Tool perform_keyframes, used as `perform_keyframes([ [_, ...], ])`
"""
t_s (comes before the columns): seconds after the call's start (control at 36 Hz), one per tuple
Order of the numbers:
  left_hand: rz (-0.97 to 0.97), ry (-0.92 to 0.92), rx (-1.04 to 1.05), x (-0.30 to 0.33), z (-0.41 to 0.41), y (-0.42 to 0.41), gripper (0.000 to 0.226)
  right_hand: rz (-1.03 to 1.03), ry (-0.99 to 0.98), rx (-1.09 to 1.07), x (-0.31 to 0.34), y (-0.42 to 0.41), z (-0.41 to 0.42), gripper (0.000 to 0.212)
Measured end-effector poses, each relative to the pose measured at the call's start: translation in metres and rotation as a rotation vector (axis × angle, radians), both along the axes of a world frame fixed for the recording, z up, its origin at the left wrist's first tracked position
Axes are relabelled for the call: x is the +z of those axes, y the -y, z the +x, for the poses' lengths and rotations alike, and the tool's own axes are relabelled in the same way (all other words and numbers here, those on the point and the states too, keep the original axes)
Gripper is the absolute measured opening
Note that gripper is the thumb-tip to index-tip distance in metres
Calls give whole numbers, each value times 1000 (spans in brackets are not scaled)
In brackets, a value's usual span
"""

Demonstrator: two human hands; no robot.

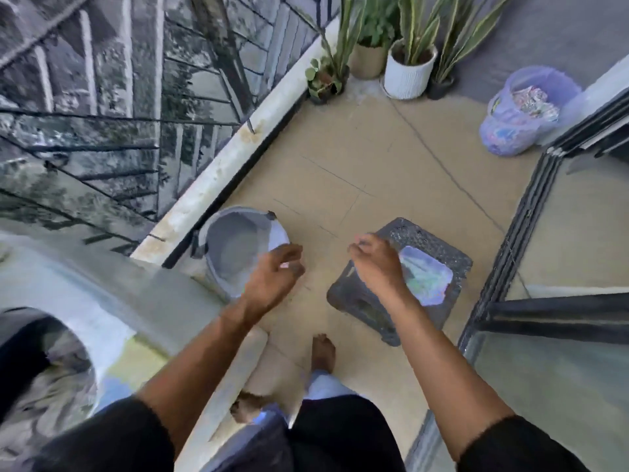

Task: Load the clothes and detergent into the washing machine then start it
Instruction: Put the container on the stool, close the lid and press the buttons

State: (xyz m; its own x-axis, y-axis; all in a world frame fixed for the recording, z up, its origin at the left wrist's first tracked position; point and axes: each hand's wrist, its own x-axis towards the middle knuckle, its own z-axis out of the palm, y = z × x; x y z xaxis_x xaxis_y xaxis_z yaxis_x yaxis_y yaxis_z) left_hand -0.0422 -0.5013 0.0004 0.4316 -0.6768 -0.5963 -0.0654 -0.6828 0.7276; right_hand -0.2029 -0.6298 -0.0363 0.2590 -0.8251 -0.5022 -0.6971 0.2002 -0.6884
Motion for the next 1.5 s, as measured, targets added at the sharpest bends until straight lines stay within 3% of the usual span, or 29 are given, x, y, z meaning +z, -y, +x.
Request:
perform_keyframes([
  [0.25, -212, 21, 366, 51, 71, -159, 34, 10, 287, 360, 73, -134, 117, 18],
  [0.39, -286, 3, 615, 62, 99, -251, 29, 64, 401, 556, 94, -219, 171, 31],
  [0.47, -343, -39, 821, 70, 115, -301, 27, 69, 420, 626, 98, -262, 202, 35],
  [0.61, -378, -19, 1063, 68, 137, -376, 35, 87, 397, 755, 101, -321, 252, 18],
  [0.72, -402, -131, 1299, 50, 159, -427, 22, 209, 330, 826, 96, -364, 293, 13],
  [0.94, -360, -270, 1505, 17, 209, -473, 45, 487, 157, 748, 73, -432, 367, 13],
  [1.11, -418, -409, 1558, 7, 249, -474, 61, 710, 122, 541, 39, -449, 411, 36],
  [1.31, -469, -515, 1599, -10, 266, -475, 44, 869, 166, 351, 18, -452, 432, 36],
  [1.5, -491, -406, 1606, -26, 264, -482, 21, 922, 251, 294, 6, -448, 434, 23],
])
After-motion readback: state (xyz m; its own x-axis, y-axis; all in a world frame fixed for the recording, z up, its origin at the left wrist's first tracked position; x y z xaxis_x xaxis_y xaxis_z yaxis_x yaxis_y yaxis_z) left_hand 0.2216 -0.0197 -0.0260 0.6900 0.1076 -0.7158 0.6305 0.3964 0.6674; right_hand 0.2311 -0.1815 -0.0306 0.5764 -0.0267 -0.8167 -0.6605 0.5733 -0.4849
